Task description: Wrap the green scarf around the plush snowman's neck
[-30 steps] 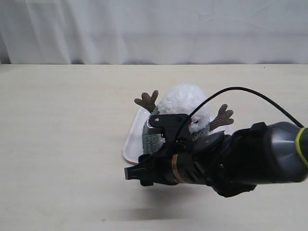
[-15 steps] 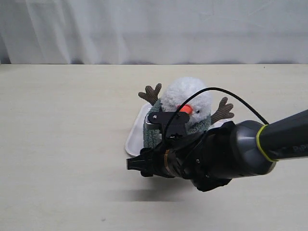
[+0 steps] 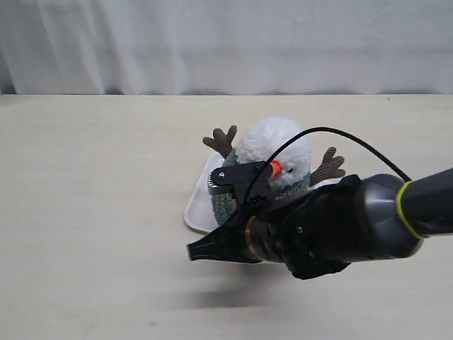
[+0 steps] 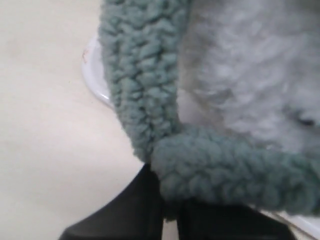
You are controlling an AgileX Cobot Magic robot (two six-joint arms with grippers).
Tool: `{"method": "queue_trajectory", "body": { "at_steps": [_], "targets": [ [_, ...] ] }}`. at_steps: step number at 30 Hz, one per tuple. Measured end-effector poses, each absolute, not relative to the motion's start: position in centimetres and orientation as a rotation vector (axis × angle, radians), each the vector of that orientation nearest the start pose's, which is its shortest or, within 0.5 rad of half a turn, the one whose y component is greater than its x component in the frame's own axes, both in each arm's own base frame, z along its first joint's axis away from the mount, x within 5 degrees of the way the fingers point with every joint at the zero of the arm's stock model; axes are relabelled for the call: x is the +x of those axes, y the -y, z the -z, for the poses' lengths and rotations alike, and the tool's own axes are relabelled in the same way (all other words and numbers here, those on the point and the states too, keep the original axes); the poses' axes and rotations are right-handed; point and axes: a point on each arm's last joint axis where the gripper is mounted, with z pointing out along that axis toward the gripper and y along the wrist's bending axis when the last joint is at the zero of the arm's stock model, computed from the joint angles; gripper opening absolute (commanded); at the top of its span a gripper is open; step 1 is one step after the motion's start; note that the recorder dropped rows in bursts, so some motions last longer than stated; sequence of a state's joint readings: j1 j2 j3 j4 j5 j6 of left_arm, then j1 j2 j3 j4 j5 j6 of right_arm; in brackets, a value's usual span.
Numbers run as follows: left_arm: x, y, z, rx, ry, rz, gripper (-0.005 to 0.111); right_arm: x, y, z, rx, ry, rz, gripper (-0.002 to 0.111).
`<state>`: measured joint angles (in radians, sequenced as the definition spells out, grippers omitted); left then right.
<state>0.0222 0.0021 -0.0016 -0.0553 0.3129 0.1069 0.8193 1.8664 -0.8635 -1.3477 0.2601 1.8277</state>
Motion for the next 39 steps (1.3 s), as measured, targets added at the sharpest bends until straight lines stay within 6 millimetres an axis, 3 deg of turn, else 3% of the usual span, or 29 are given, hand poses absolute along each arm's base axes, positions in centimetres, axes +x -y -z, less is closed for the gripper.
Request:
{"method": "queue_trajectory", "body": {
  "at_steps": [9, 16, 27, 30, 35, 39],
  "targets": [
    [5.4, 0.0, -18.5, 0.041, -1.796, -0.039, 0.0, 23.0, -21.2, -13.0, -0.379, -2.568, -0.122, 0.004],
    [5.4, 0.0, -18.5, 0.041, -1.796, -0.039, 0.0, 22.1, -20.2, -12.2, -0.383, -2.617, -0.064, 0.004],
    [5.4, 0.0, -18.5, 0.041, -1.796, -0.039, 0.0, 22.0, -19.8, -12.0, -0.381, -2.626, -0.034, 0.006],
    [5.4, 0.0, -18.5, 0.039, -1.796, -0.038, 0.0, 22.0, -19.8, -12.2, -0.391, -2.621, -0.035, 0.021],
    [5.4, 0.0, -18.5, 0.039, -1.796, -0.038, 0.0, 21.9, -19.8, -13.7, -0.365, -2.588, -0.08, 0.061],
    [5.4, 0.0, -18.5, 0.039, -1.796, -0.038, 0.0, 21.7, -19.5, -15.5, -0.323, -2.566, -0.107, 0.072]
  ]
}}
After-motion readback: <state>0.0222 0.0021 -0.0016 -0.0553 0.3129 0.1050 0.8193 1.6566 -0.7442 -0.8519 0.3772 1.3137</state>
